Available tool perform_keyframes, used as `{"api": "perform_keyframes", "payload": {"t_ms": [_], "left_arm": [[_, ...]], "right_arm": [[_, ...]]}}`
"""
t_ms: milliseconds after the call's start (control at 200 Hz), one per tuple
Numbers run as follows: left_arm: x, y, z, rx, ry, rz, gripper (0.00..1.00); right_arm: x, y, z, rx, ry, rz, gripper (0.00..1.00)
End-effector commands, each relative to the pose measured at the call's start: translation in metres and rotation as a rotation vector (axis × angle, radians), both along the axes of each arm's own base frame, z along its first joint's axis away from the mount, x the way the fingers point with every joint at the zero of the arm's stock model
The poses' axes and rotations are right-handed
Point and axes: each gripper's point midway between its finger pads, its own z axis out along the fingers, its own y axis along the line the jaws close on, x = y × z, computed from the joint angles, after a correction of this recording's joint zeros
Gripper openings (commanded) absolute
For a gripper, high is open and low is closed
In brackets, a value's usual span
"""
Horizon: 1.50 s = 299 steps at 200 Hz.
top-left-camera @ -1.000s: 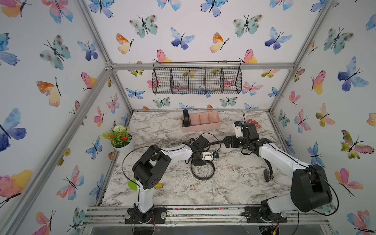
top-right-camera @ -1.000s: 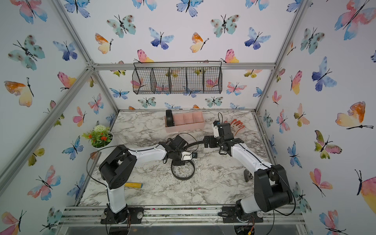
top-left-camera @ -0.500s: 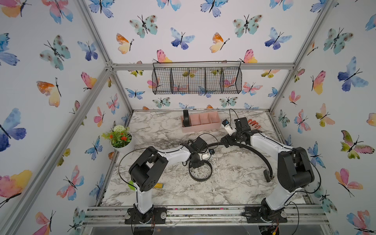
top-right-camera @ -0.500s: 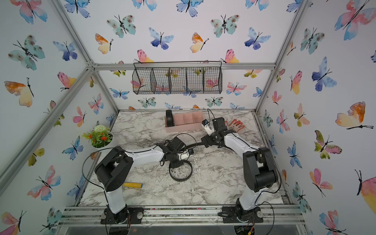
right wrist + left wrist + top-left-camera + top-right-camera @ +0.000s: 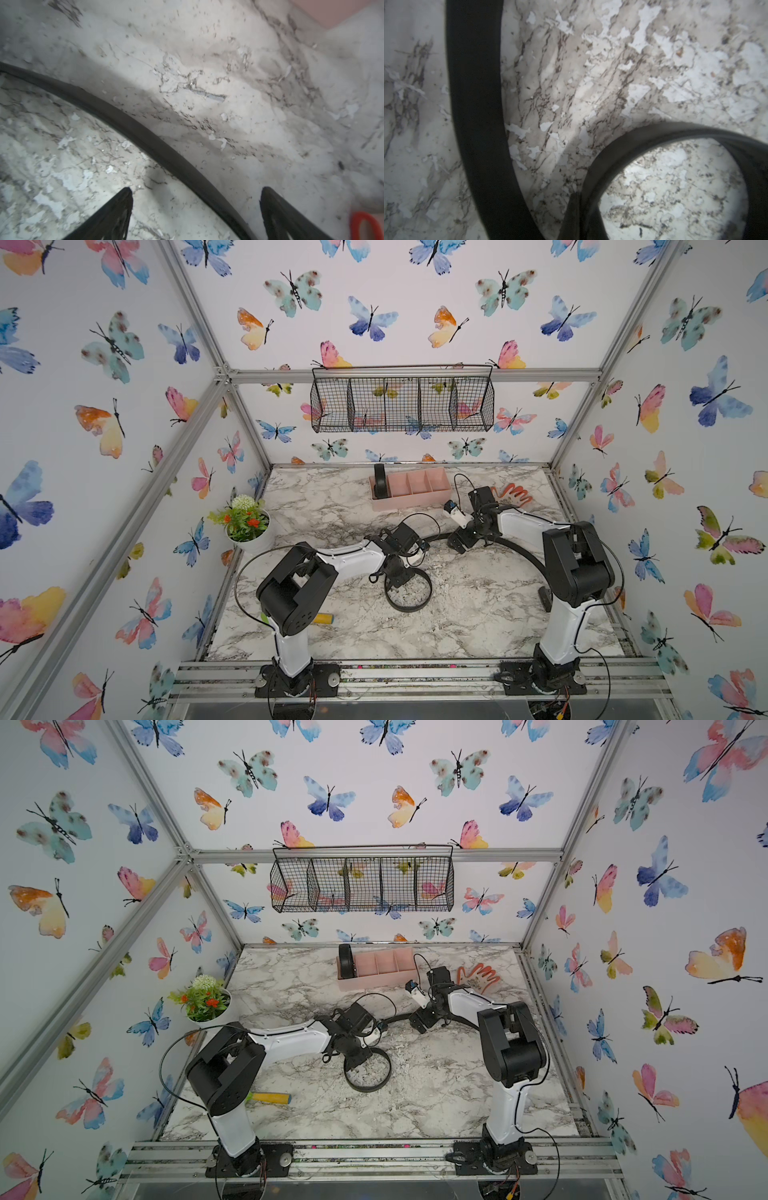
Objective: Place the belts into the storage roll
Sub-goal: Roll the belt at the center of the board.
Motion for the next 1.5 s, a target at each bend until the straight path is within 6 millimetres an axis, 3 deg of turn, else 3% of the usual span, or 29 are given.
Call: {"api": "perform_keyframes", "payload": {"t_ms": [0,135,195,335,471,606,721,841,911,936,1036,1131,1281,1492], "left_arm": [[0.002,0.023,0.002,0.080,-0.020,0.092,0.00],[0.013,0.027,0.003,0.074,-0.010,0.185,0.00],[0.018,0.030,0.000,0.071,0.028,0.243,0.00],[0.027,0.039,-0.013,0.123,0.073,0.318,0.00],[0.032,0.036,-0.013,0.088,0.077,0.355,0.00],[0.040,0.037,-0.012,0.082,0.097,0.404,0.00],[0.053,0.047,-0.010,0.113,0.056,0.509,0.00],[0.061,0.046,-0.010,0.059,0.124,0.608,0.00],[0.064,0.045,-0.007,0.022,0.149,0.673,0.00],[0.062,0.045,-0.017,0.027,0.177,0.684,0.00],[0.062,0.041,-0.019,-0.003,0.193,0.738,0.00],[0.063,0.039,-0.018,-0.026,0.202,0.778,0.00],[0.061,0.037,-0.014,-0.054,0.215,0.810,0.00],[0.057,0.046,-0.010,-0.082,0.213,0.881,0.00]], "right_arm": [[0.017,-0.005,0.003,-0.012,-0.028,-0.033,0.99],[0.020,-0.012,0.004,-0.019,0.004,-0.117,0.89],[0.021,-0.019,0.008,0.013,0.036,-0.219,0.76],[0.005,-0.020,0.008,0.059,0.116,-0.306,0.45],[-0.006,-0.027,0.003,0.046,0.177,-0.389,0.23],[-0.015,-0.010,0.017,0.171,0.248,-0.445,0.03],[-0.032,0.015,0.029,0.342,0.363,-0.492,0.03],[-0.054,0.035,0.041,0.521,0.423,-0.568,0.03],[-0.071,0.047,0.044,0.578,0.439,-0.588,0.03],[-0.077,0.052,0.044,0.591,0.438,-0.601,0.03],[-0.103,0.074,0.044,0.628,0.460,-0.637,0.03],[-0.117,0.089,0.041,0.663,0.469,-0.667,0.03],[-0.116,0.095,0.028,0.597,0.438,-0.669,0.03],[-0.078,0.075,0.031,0.418,0.242,-0.696,0.06]]}}
